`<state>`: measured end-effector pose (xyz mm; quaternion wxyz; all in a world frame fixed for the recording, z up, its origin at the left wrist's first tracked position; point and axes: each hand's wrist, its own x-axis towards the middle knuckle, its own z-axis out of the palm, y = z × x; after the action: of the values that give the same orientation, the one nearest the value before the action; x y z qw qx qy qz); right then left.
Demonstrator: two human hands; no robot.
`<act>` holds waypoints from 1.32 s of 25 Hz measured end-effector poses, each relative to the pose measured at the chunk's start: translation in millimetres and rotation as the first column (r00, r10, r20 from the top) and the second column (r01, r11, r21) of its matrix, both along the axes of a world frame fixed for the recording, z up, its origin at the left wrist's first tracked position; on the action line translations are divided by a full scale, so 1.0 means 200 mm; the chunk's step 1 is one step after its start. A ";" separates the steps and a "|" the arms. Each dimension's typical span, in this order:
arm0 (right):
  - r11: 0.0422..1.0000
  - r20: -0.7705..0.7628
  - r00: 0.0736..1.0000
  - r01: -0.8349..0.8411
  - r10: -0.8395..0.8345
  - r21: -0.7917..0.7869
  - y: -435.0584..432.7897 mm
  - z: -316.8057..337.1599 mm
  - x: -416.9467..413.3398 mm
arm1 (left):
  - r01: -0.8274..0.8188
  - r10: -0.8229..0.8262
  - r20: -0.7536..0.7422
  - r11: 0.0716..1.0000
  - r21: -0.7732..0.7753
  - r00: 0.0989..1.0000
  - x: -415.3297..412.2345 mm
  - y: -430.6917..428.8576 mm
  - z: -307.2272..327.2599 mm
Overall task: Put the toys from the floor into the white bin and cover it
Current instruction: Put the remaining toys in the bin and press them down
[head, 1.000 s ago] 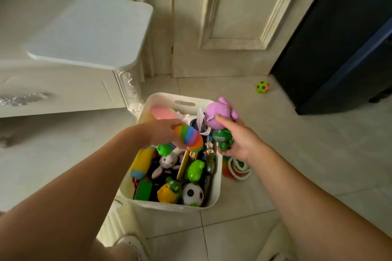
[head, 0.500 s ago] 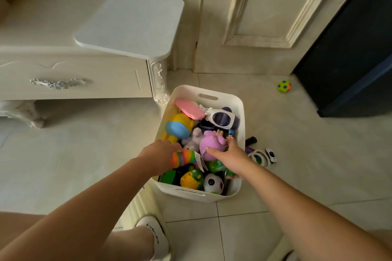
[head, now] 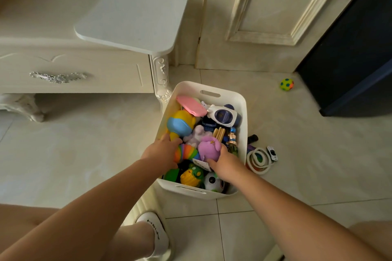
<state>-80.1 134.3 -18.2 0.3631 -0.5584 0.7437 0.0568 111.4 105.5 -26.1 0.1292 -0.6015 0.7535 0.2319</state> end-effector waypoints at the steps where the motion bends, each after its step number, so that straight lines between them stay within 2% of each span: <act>1: 0.999 0.000 1.000 0.016 -0.016 0.044 0.00 0.01 0.00 | 0.015 -0.015 0.019 1.000 -0.018 1.000 -0.01 0.01 -0.01; 4: 0.961 0.024 0.989 0.137 -0.147 0.240 -0.05 0.06 0.00 | 0.051 -0.052 0.030 0.998 0.024 0.998 -0.02 -0.01 0.02; 6: 0.949 -0.007 0.993 0.111 -0.114 0.295 -0.08 0.10 -0.02 | 0.051 -0.052 0.012 0.997 0.050 0.999 -0.03 -0.04 0.06; 8: 0.963 -0.057 0.994 0.104 -0.092 0.248 -0.11 0.15 -0.06 | 0.008 -0.008 -0.093 1.000 0.008 0.996 -0.07 -0.08 0.09; 9: 0.969 -0.036 0.992 0.122 -0.117 0.212 -0.13 0.16 -0.09 | -0.022 0.018 -0.179 1.000 -0.016 0.984 -0.10 -0.10 0.11; 11: 0.971 0.116 0.973 0.179 -0.198 0.159 -0.17 0.18 -0.17 | -0.070 0.053 -0.353 0.997 -0.037 0.934 -0.20 -0.13 0.15; 13: 0.944 0.339 0.881 0.316 -0.330 0.097 -0.21 0.20 -0.28 | -0.101 0.067 -0.484 0.994 -0.045 0.873 -0.34 -0.15 0.20; 15: 0.859 0.499 0.736 0.511 -0.458 0.035 -0.28 0.18 -0.42 | -0.123 0.070 -0.575 0.991 -0.053 0.815 -0.49 -0.17 0.25; 18: 0.674 0.570 0.560 0.739 -0.602 -0.014 -0.36 0.06 -0.72 | -0.105 0.038 -0.626 0.992 -0.071 0.779 -0.71 -0.19 0.25; 20: 0.603 0.541 0.503 0.798 -0.674 0.009 -0.35 -0.11 -0.91 | -0.090 0.015 -0.653 0.992 -0.083 0.757 -0.83 -0.20 0.22; 21: 0.617 0.476 0.542 0.787 -0.692 0.000 -0.33 -0.21 -1.00 | -0.087 0.005 -0.666 0.992 -0.090 0.746 -0.89 -0.21 0.19; 24: 0.771 0.206 0.749 0.635 -0.630 0.047 -0.24 -0.50 -1.13 | -0.095 0.059 -0.681 0.995 -0.015 0.730 -1.10 -0.26 0.08; 27: 0.829 0.079 0.827 0.559 -0.557 -0.011 -0.23 -0.70 -1.17 | -0.107 0.156 -0.636 0.988 0.116 0.756 -1.33 -0.34 -0.07; 29: 0.860 0.027 0.861 0.508 -0.507 -0.044 -0.27 -0.79 -1.22 | -0.161 0.271 -0.535 0.956 0.244 0.800 -1.50 -0.43 -0.23; 31: 0.907 -0.022 0.907 0.420 -0.421 -0.034 -0.31 -0.84 -1.25 | -0.297 0.425 -0.348 0.882 0.365 0.836 -1.61 -0.51 -0.40; 33: 0.947 -0.066 0.945 0.319 -0.321 -0.044 -0.34 -0.90 -1.27 | -0.393 0.463 -0.147 0.852 0.346 0.874 -1.66 -0.57 -0.55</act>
<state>-334.3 65.9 -198.6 0.3313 -0.4339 0.8378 0.0052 -221.6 -8.2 -136.4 0.0790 -0.6973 0.5643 0.4349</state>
